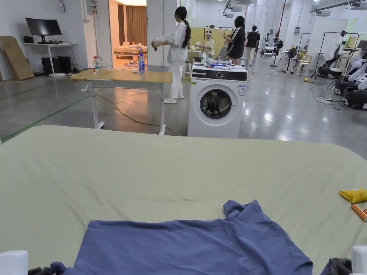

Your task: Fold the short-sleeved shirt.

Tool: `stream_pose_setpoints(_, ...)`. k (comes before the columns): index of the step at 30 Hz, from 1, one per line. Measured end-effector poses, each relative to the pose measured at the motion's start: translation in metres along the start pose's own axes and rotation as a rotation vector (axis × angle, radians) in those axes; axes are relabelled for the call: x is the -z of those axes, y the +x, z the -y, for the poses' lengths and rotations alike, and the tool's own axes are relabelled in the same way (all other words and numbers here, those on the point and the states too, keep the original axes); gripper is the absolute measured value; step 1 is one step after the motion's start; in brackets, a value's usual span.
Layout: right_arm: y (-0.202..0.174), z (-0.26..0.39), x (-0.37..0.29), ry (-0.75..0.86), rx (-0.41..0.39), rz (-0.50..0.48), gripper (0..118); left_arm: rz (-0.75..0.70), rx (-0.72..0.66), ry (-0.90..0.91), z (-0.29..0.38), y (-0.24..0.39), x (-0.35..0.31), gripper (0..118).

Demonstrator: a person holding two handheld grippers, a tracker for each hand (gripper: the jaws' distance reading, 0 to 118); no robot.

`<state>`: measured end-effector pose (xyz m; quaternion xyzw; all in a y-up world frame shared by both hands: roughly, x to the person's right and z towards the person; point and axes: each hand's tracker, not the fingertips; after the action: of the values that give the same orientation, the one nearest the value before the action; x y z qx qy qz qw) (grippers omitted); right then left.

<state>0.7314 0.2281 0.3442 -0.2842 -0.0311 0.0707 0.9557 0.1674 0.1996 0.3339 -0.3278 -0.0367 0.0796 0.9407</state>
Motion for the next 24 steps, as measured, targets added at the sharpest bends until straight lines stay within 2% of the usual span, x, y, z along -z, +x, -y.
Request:
stream_pose_setpoints(7, -0.002, 0.036, 0.053, -0.117, 0.058, -0.024, 2, -0.037, -0.003, -0.098, 0.023, 0.005, 0.038, 0)
stream_pose_setpoints(11, -0.005, 0.042, 0.072, -0.134, 0.055, -0.036, 2, -0.036, -0.005, -0.107, 0.022, 0.011, 0.044, 0)
stream_pose_setpoints(12, -0.005, 0.042, 0.074, -0.131, 0.061, -0.039, 4, -0.039, 0.0, -0.103, 0.022, 0.013, 0.044, 3)
stream_pose_setpoints(14, -0.008, 0.039, 0.073, -0.099, 0.066, -0.04, 12, -0.042, -0.001, -0.076, 0.018, 0.015, 0.042, 12)
stream_pose_setpoints(16, -0.012, 0.031, 0.069, -0.042, 0.061, -0.033, 14, -0.056, 0.002, -0.016, 0.012, 0.022, 0.036, 14)
stream_pose_setpoints(17, -0.015, 0.025, 0.065, 0.005, 0.062, -0.032, 27, -0.062, 0.021, 0.037, 0.007, 0.027, 0.032, 20)
stream_pose_setpoints(18, -0.019, 0.019, 0.061, 0.039, 0.065, -0.034, 45, -0.066, 0.035, 0.077, 0.003, 0.031, 0.028, 32)
stream_pose_setpoints(19, -0.022, 0.014, 0.056, 0.073, 0.072, -0.042, 51, -0.066, 0.046, 0.111, -0.001, 0.036, 0.025, 40)
stream_pose_setpoints(20, -0.026, 0.007, 0.052, 0.116, 0.075, -0.047, 51, -0.061, 0.064, 0.153, -0.007, 0.04, 0.021, 45)
stream_pose_setpoints(24, -0.046, -0.017, 0.037, 0.263, 0.079, -0.031, 58, -0.084, 0.121, 0.304, -0.025, 0.054, 0.016, 45)
